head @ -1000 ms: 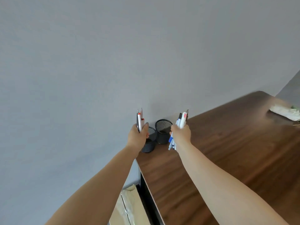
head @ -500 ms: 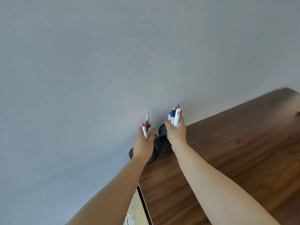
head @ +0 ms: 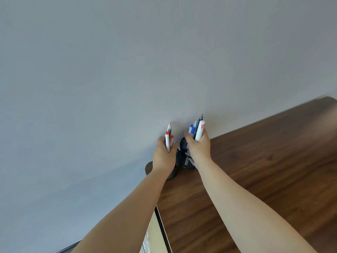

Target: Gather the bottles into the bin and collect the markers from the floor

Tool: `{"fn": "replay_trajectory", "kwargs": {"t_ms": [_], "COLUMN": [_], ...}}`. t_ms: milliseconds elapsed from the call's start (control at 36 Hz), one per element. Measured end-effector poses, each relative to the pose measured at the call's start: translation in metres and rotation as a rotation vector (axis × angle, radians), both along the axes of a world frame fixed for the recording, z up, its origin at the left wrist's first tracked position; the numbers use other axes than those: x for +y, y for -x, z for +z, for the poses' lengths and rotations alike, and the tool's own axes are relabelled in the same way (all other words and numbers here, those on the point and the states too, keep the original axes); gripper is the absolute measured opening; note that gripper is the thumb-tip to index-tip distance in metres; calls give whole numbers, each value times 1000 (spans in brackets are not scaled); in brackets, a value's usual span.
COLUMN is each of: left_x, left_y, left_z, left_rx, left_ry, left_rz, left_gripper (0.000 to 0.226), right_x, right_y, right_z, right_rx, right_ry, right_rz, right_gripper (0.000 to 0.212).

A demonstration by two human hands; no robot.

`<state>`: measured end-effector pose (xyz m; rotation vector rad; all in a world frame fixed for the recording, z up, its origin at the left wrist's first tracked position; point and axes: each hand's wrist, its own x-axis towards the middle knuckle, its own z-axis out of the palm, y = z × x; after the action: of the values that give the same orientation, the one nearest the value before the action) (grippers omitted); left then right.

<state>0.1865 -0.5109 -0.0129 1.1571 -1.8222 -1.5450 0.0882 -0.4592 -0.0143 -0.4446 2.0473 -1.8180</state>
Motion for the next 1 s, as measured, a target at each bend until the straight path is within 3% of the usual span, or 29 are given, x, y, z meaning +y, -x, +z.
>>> {"fn": "replay_trajectory", "kwargs": {"t_ms": [194,444,667,1000], "left_x": [-1,0,-1,4], "left_y": [-1,-3,-4,-18], "left_z": [-2,-4,-7,0], "left_rx": [-59,-35,-22,-19], "left_ry": [62,103,56,61], "left_rz": [-21,-11,28,104], "left_gripper": [10,11,38,49], "right_x": [1,5,7,18], "right_y": [2,6,7,8], "right_z": [0,-2,3,8], "right_rx": [11,14,-70,-140], "right_ry": [-29,-12,21,67], "right_rz": [41,61,15,-41], "right_gripper": [9,20,25,27]}}
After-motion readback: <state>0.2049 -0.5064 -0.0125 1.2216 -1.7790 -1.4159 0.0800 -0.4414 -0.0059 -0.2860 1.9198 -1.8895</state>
